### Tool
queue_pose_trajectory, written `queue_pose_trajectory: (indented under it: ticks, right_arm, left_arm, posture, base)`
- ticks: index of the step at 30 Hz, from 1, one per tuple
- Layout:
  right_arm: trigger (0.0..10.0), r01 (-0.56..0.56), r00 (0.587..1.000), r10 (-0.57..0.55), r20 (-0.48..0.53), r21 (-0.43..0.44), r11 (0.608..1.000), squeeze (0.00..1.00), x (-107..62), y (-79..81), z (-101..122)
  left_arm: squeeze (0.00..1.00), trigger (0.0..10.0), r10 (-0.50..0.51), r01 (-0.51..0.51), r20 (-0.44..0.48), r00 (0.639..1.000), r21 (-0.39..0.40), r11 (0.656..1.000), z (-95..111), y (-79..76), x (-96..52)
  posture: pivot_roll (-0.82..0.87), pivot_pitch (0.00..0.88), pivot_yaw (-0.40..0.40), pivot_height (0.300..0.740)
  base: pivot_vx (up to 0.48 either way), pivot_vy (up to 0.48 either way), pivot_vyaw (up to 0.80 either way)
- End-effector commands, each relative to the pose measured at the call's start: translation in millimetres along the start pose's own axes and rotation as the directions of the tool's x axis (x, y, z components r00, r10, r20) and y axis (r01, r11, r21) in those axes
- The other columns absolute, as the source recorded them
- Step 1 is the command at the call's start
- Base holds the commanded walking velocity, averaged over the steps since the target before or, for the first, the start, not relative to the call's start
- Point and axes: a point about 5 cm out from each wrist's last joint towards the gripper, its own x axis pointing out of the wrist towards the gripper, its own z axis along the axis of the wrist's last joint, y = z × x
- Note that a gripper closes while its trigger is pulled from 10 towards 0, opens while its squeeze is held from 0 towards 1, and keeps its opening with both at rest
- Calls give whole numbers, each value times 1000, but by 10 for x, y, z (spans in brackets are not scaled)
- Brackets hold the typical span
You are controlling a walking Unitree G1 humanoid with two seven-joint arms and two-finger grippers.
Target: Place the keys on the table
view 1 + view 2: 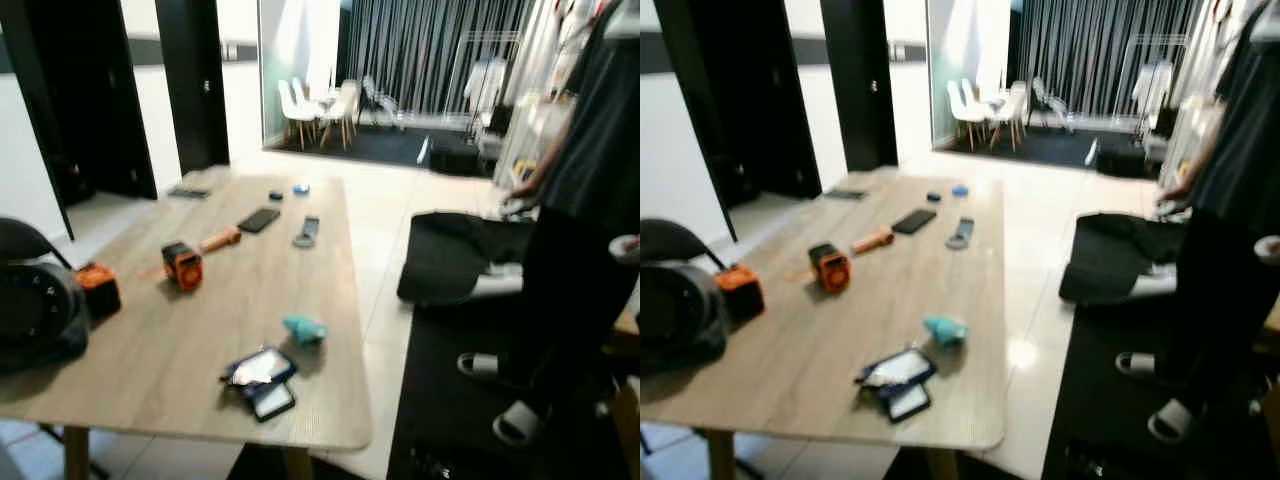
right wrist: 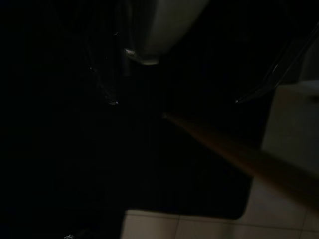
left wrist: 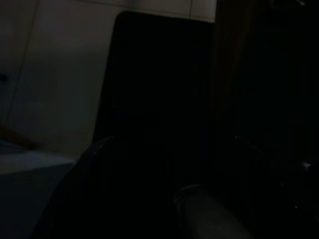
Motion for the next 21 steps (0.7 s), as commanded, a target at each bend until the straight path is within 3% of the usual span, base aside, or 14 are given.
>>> queue_pose_trajectory:
  ticks: [1,15,21]
  right_arm:
    - [10000,9,1000,-9,-21,-4,1000,0,-8,-17,-35]
    - [10000,21,1000,-21,-21,1,1000,0,-14,-43,-36]
    - [10000,-8,1000,7,-25,-42,999,0,-9,-14,-31]
  left_arm:
    - [0,10000,1,-1,-32,999,14,1000,-59,14,-16]
    - [0,10000,-10,11,-36,999,34,999,-43,14,-10]
    - [0,10000,7,-6,-37,999,37,999,-49,25,-12]
  posture:
    - [62,0,22,740]
    - [67,0,25,740]
    - [68,0,25,740]
  base:
    - [0,0,0]
    - [0,0,0]
    - [0,0,0]
